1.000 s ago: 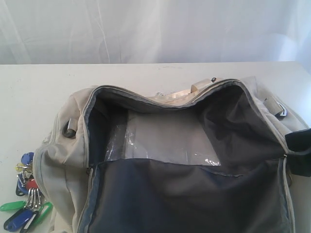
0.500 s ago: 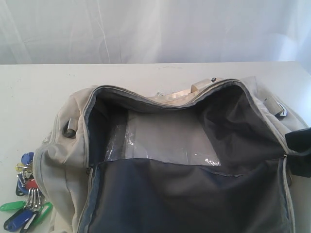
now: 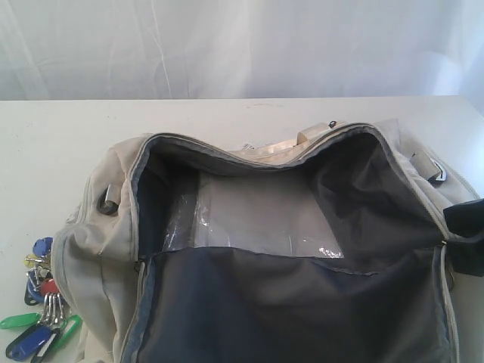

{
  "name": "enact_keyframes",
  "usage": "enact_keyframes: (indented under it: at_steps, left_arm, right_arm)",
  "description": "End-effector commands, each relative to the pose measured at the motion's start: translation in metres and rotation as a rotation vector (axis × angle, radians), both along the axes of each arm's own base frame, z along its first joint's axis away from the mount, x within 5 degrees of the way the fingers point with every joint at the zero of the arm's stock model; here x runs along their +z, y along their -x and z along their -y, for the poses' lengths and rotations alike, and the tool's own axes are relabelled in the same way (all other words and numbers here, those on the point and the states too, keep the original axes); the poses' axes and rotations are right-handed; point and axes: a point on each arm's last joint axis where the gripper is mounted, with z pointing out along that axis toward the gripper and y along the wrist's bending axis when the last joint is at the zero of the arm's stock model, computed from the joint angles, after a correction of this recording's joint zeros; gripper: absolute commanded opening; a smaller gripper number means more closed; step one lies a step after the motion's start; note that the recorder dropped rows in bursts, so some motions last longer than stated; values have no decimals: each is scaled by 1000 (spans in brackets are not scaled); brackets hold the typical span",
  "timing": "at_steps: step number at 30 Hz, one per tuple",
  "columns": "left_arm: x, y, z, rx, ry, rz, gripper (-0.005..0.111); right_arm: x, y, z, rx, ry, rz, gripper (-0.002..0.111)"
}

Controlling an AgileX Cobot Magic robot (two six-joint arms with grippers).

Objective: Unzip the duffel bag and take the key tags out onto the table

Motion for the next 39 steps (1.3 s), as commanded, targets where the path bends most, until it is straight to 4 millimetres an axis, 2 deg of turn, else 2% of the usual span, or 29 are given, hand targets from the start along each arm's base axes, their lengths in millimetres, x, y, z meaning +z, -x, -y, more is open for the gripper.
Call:
enact_keyframes:
  at_steps: [1, 16, 21, 25, 30, 34, 39]
  left_arm:
    - [-1, 32, 2, 53, -3, 119, 0]
    - [-13, 95, 11, 117, -30, 375, 0]
    - [-14, 99, 12, 110, -30, 380, 0]
    - [-17, 88, 10, 127, -14, 401, 0]
    - [-32, 71, 7, 139, -1, 360, 0]
    - [-56, 51, 4, 149, 11, 281, 0]
    - [-96, 29, 1, 152, 20, 126, 0]
  right_arm:
    - [0, 1, 0, 10, 9, 12, 0]
    - [0, 1, 0, 10, 9, 12, 0]
    - [0, 1, 0, 11, 8, 8, 0]
    - [0, 2, 0, 10, 7, 12, 0]
    - [0, 2, 0, 10, 7, 12, 0]
    - [0, 2, 0, 10, 7, 12, 0]
    - [0, 1, 0, 21, 18, 14, 0]
